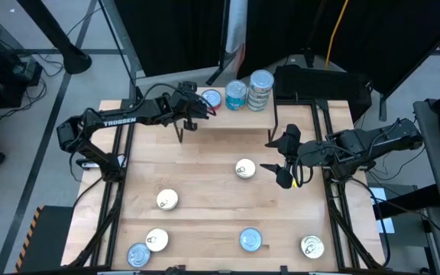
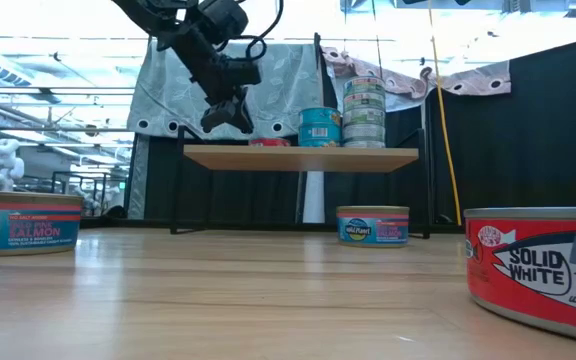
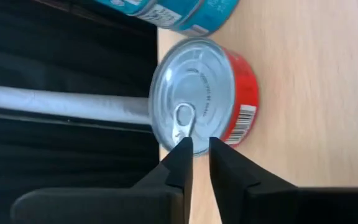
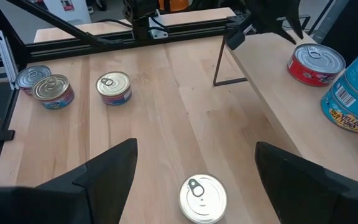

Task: Stack canned seafood by type on shelf
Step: Put the red tuna can on the shelf

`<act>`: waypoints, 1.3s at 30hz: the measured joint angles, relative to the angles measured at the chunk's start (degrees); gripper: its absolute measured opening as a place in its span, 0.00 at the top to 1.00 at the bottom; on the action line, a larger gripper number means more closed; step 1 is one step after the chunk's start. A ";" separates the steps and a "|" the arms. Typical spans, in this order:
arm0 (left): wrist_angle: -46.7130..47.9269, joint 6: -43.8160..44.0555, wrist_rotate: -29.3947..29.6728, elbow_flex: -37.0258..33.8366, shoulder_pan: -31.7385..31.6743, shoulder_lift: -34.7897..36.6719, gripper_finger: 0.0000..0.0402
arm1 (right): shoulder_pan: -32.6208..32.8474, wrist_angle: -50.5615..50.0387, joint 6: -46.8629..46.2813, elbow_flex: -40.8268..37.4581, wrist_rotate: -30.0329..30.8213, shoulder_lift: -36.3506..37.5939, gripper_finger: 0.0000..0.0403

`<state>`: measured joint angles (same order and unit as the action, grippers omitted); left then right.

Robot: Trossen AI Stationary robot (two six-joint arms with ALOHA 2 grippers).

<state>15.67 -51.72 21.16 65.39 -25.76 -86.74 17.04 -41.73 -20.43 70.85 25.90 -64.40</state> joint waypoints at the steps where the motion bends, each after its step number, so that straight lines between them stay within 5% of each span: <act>1: 0.00 0.08 0.33 0.00 -0.07 0.02 0.89 | 0.00 -0.06 -0.01 0.00 -0.05 0.00 0.22; 11: 2.06 2.47 0.79 0.00 -3.80 0.00 0.98 | 0.00 -0.16 0.12 0.00 -0.14 -0.01 0.22; 39: -2.64 1.49 -5.11 0.20 -6.34 -4.86 0.99 | 0.00 -0.55 0.40 0.00 -0.23 -0.02 0.22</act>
<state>13.04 -50.23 16.05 65.59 -32.10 -91.59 17.04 -42.28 -20.03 70.85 25.67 -64.42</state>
